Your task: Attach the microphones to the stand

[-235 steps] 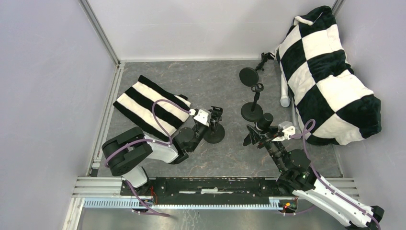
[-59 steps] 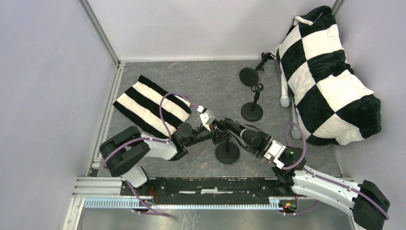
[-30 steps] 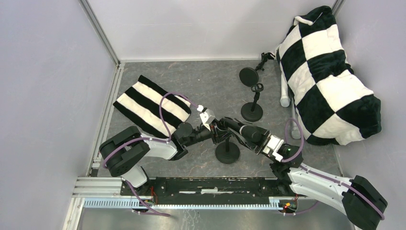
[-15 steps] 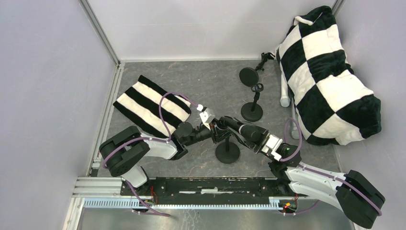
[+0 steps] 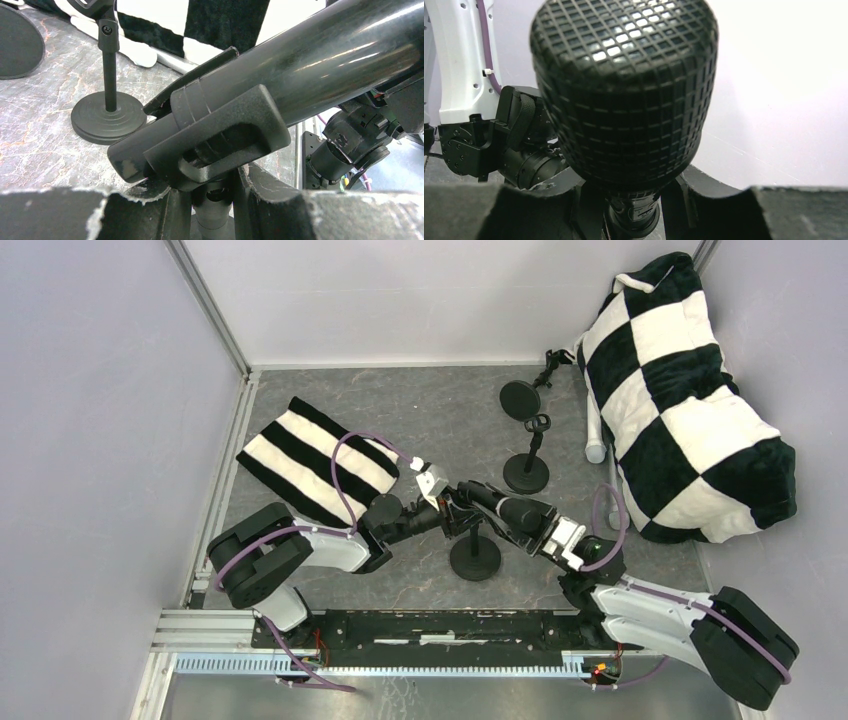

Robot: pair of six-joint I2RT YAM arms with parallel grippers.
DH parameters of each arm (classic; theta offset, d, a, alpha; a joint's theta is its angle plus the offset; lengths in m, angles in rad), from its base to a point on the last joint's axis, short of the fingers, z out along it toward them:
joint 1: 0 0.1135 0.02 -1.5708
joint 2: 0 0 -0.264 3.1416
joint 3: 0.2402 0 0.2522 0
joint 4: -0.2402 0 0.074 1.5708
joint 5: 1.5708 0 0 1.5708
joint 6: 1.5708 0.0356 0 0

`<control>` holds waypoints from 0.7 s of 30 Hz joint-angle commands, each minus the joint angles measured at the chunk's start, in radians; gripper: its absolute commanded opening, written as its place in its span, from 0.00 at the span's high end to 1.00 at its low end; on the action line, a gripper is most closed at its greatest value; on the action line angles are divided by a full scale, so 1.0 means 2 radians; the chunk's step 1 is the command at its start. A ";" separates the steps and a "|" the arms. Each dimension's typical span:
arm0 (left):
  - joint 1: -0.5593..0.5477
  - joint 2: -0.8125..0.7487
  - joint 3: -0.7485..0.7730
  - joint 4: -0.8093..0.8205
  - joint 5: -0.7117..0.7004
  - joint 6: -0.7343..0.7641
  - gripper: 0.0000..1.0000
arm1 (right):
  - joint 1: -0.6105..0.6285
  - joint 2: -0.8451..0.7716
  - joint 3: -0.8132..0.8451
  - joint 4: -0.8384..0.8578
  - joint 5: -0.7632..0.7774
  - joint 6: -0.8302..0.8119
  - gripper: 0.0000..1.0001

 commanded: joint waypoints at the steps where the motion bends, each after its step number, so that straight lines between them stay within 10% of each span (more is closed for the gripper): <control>1: -0.019 -0.001 0.001 -0.041 0.064 -0.003 0.98 | -0.004 0.065 -0.032 -0.197 -0.017 0.030 1.00; 21: -0.019 -0.004 0.000 -0.044 0.066 -0.002 0.98 | -0.008 0.122 -0.029 -0.189 -0.023 0.028 1.00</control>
